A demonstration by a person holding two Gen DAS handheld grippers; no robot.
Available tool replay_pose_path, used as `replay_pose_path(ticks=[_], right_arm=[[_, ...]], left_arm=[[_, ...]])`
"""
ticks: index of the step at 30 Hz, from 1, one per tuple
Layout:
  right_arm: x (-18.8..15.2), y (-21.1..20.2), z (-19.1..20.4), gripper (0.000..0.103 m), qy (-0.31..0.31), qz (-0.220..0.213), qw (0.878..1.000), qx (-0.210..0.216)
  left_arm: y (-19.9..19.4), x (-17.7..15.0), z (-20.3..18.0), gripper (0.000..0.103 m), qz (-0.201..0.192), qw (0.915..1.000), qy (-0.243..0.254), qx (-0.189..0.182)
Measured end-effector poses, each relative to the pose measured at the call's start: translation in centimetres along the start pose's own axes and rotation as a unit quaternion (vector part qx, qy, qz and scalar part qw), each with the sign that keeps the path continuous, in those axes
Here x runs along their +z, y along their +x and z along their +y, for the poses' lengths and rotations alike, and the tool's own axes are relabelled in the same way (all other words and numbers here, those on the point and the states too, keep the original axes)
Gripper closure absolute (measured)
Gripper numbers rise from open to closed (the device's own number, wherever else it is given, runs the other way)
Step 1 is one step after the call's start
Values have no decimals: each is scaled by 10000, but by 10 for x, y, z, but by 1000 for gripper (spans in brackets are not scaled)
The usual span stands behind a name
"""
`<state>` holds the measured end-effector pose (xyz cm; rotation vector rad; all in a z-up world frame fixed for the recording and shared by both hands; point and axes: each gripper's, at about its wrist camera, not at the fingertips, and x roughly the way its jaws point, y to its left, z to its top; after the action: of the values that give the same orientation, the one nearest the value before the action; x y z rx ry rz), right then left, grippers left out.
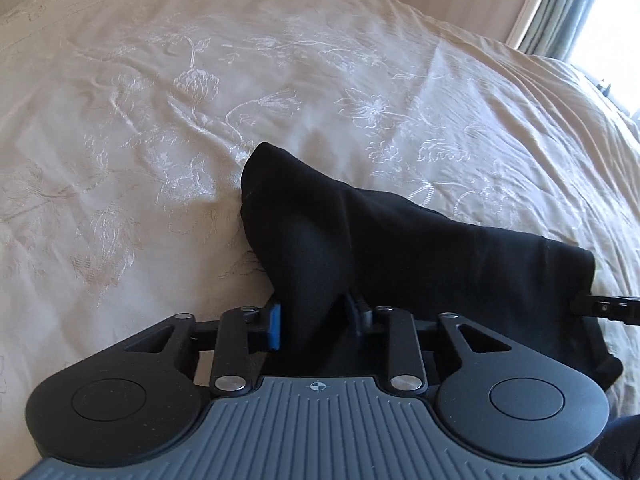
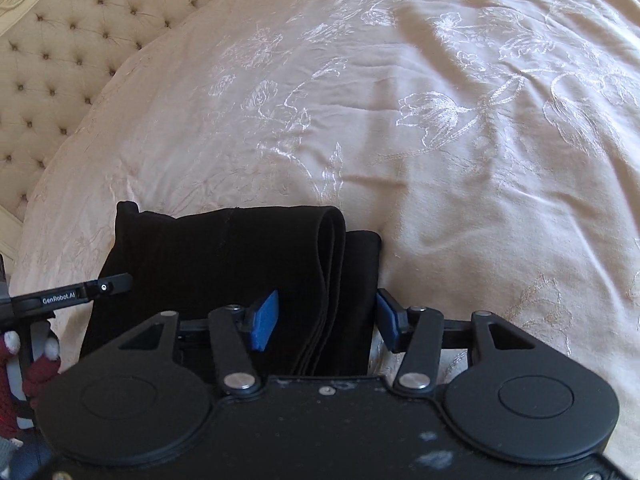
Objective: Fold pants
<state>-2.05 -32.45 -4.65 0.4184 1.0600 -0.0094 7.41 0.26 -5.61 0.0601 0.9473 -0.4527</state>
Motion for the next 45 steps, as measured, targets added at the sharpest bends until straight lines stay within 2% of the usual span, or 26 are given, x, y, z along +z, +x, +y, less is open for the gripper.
replay_pose_path(ticks=[4,7,9,12,16,19,22,25,29,31,35,39,41,43,45], right_arm=[[4,-10,32,75,-679,-116,9971,-309],[11,-22,55,78,-961,-305,9943,-334],[17,-29,70,79,-1057,-460,9931,-197],[26,-31,98,79,-1172,-559,9915,105],[32,-11,145,79,-1403,-566,9872,497],[35,13,180,79,-1454,-519,9848,796],[36,43,211,79,-1444,-376,9840,969],[35,75,231,79,-1506,-197,9850,823],[37,113,227,75,-1325,205,9907,246],[39,122,219,73,-1100,345,9932,158],[36,132,210,69,-1137,323,9929,134],[35,130,196,69,-770,248,9961,363],[38,121,195,66,-754,179,9959,459],[37,104,203,62,-958,-74,9945,422],[31,82,210,62,-1258,-502,9903,323]], left_arm=[[-25,-4,-6,88,-376,9992,40,135],[-48,-4,0,89,-577,9982,-26,166],[-62,-5,9,90,-675,9975,-47,221],[-84,-5,29,90,-863,9948,-117,526],[-110,-7,72,90,-1046,9893,-350,960],[-120,-9,108,90,-1023,9857,-632,1180],[-114,-14,141,89,-838,9828,-1016,1297],[-97,-24,168,85,-480,9810,-1402,1249],[-75,-40,183,69,-402,9790,-1645,1137],[-70,-46,184,62,-439,9779,-1682,1164],[-71,-50,184,43,-470,9761,-1565,1435],[-76,-53,187,42,-562,9729,-1684,1483],[-88,-53,175,42,-721,9695,-1516,1787],[-101,-53,161,43,-859,9643,-1274,2157],[-116,-56,148,43,-1001,9632,-1225,2174]])
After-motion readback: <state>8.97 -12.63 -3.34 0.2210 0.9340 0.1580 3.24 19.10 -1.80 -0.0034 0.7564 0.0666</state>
